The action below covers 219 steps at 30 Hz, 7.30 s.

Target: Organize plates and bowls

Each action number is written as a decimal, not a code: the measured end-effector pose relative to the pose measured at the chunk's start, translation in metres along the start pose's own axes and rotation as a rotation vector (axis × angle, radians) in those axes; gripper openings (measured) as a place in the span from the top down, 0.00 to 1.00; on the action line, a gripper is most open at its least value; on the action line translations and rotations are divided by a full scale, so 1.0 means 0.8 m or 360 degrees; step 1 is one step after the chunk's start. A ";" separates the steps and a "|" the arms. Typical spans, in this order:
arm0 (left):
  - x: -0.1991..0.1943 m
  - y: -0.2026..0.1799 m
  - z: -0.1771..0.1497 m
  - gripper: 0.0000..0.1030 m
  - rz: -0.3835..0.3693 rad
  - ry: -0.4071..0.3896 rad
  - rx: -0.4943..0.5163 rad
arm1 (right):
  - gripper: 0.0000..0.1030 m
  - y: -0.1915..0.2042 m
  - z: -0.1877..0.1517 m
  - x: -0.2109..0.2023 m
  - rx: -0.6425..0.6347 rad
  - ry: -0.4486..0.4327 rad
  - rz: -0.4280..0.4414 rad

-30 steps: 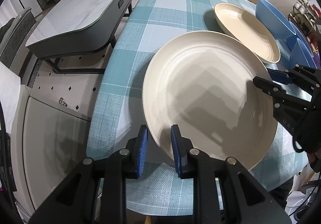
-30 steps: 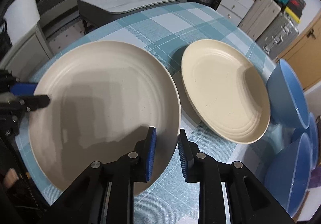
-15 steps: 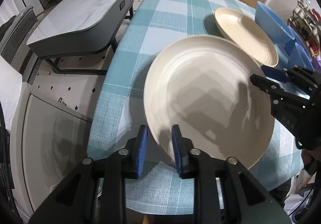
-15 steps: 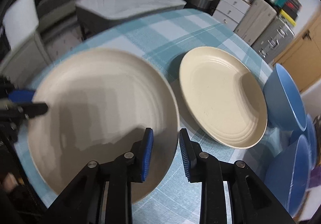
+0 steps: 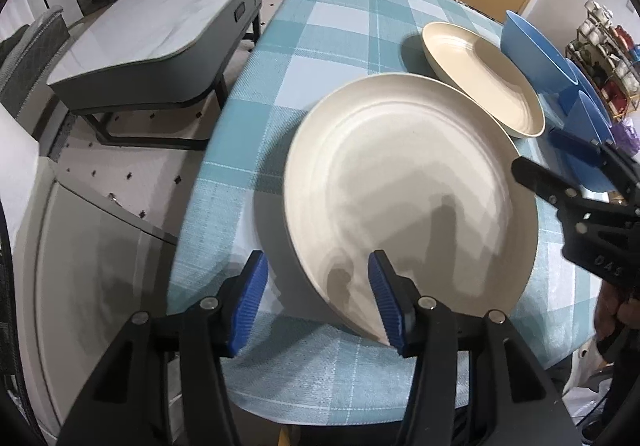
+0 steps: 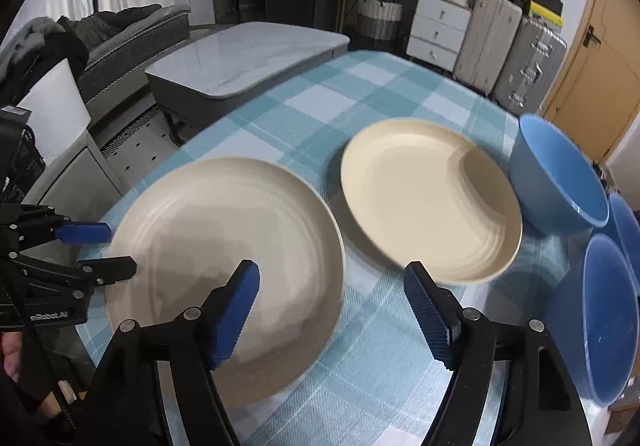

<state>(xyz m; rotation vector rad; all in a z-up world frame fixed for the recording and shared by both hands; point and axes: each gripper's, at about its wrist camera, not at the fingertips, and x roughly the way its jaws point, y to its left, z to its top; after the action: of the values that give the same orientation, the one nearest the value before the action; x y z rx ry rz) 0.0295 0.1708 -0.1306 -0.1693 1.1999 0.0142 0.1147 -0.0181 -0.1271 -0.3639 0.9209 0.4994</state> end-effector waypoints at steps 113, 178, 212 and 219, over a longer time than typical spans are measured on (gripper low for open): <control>0.101 -0.138 0.264 0.09 -0.0052 0.0030 0.0276 | 0.01 -0.165 0.022 -0.035 0.0568 -0.0352 -0.0157; 0.121 -0.069 0.294 0.91 -0.0241 0.0180 0.0213 | 0.01 -0.175 0.040 0.019 0.0720 -0.0153 -0.0083; 0.091 -0.013 0.279 0.89 -0.0165 0.0049 0.0086 | 0.01 -0.159 0.129 0.093 0.0623 0.0015 0.0210; 0.097 -0.017 0.280 0.88 -0.0164 0.0073 0.0086 | 0.01 -0.153 0.132 0.116 0.0571 0.0062 0.0131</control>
<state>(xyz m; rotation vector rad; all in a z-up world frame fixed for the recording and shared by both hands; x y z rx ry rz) 0.2663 0.1822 -0.1221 -0.1850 1.2347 -0.1128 0.2993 -0.0433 -0.1343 -0.0107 1.0444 0.3931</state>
